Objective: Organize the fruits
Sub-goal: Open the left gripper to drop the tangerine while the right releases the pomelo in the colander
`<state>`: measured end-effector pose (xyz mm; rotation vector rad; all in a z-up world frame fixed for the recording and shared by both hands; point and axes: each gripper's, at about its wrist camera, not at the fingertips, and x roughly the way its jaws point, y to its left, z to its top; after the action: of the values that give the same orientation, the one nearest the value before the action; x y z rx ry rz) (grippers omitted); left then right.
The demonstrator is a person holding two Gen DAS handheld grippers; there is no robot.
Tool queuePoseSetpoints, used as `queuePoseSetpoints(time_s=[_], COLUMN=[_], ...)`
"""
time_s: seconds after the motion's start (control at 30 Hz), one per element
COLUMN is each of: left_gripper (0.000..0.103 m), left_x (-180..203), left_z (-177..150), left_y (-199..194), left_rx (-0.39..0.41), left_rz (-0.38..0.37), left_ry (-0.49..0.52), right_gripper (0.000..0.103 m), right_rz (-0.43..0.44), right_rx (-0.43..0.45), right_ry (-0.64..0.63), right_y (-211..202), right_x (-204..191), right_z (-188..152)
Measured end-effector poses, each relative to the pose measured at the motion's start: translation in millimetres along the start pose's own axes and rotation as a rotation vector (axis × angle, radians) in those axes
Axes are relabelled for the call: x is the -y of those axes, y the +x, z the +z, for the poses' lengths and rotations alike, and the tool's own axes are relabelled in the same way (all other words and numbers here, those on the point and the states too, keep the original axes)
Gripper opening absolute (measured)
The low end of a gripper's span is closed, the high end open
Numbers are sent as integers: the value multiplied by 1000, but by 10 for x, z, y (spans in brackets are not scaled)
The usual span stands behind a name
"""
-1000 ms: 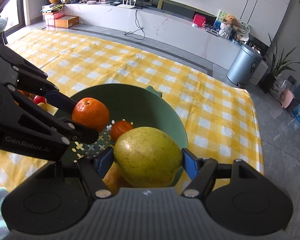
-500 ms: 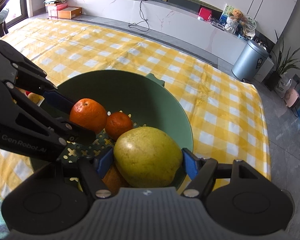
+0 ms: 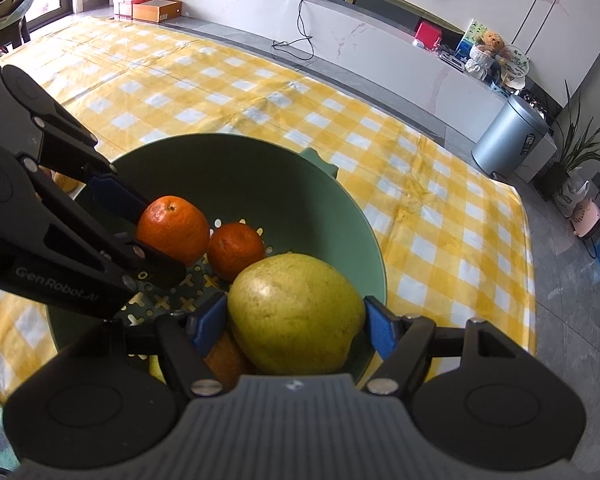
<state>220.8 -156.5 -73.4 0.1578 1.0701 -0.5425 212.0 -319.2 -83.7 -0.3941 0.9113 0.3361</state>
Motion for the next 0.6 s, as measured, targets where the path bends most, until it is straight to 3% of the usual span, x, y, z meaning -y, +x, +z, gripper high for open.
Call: queuePoseSetpoints(time_s=[0.13, 0.27, 0.6], left_gripper=[51, 59, 61], left_x=[0, -14, 35], left_z=[-8, -11, -7], left_y=[-8, -44, -229], left_rx=[8, 20, 68], left_rz=[6, 2, 6], left_ry=[-5, -17, -1], right_gripper=[70, 70, 70], right_rz=[3, 6, -12], right_rx=[-5, -8, -31], right_ry=[2, 9, -6], right_y=[4, 12, 84], right_x=[7, 13, -25], right_z=[7, 14, 64])
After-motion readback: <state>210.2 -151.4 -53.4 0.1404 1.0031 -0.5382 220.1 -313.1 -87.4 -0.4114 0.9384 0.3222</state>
